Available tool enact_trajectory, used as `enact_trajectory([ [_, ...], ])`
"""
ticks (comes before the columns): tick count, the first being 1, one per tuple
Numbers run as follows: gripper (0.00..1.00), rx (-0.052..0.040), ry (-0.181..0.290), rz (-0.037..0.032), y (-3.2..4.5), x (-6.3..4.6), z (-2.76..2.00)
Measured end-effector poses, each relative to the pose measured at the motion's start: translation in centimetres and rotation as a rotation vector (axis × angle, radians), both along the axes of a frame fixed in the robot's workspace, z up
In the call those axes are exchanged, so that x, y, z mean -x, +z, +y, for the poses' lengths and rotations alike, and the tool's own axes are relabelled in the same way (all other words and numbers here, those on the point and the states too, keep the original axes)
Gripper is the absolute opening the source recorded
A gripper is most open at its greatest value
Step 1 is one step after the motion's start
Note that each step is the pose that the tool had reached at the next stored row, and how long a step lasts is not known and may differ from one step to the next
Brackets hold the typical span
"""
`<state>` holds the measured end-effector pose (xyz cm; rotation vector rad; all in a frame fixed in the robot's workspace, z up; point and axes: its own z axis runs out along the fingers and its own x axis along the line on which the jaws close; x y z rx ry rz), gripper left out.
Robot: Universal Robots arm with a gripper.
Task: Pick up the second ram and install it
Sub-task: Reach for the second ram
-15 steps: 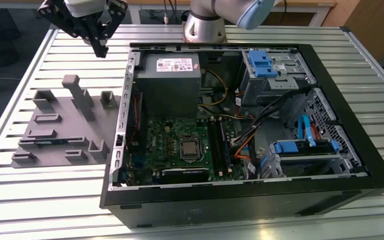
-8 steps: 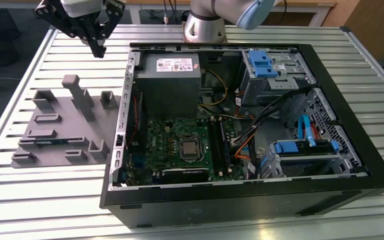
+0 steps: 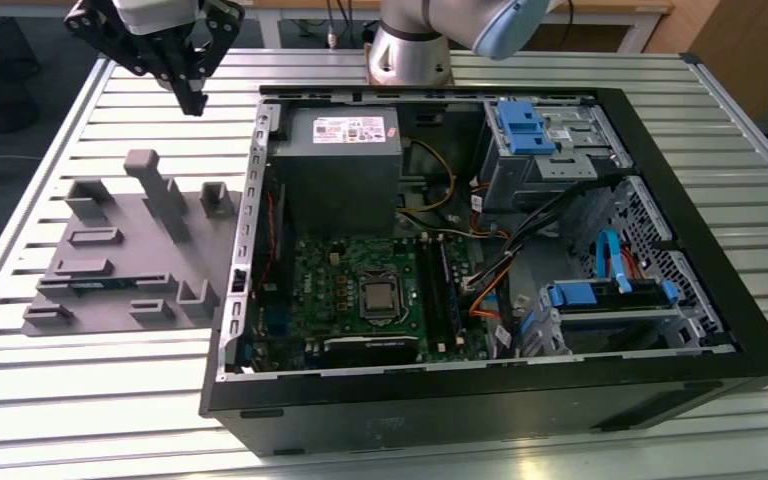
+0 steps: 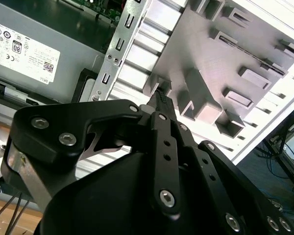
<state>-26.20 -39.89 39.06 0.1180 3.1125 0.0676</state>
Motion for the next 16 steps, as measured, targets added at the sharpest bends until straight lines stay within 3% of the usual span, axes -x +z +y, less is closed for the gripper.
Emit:
enact_trajectory([
  [16, 0.11, 0.0, 0.0, 0.0, -0.02, 1.3, 0.0],
])
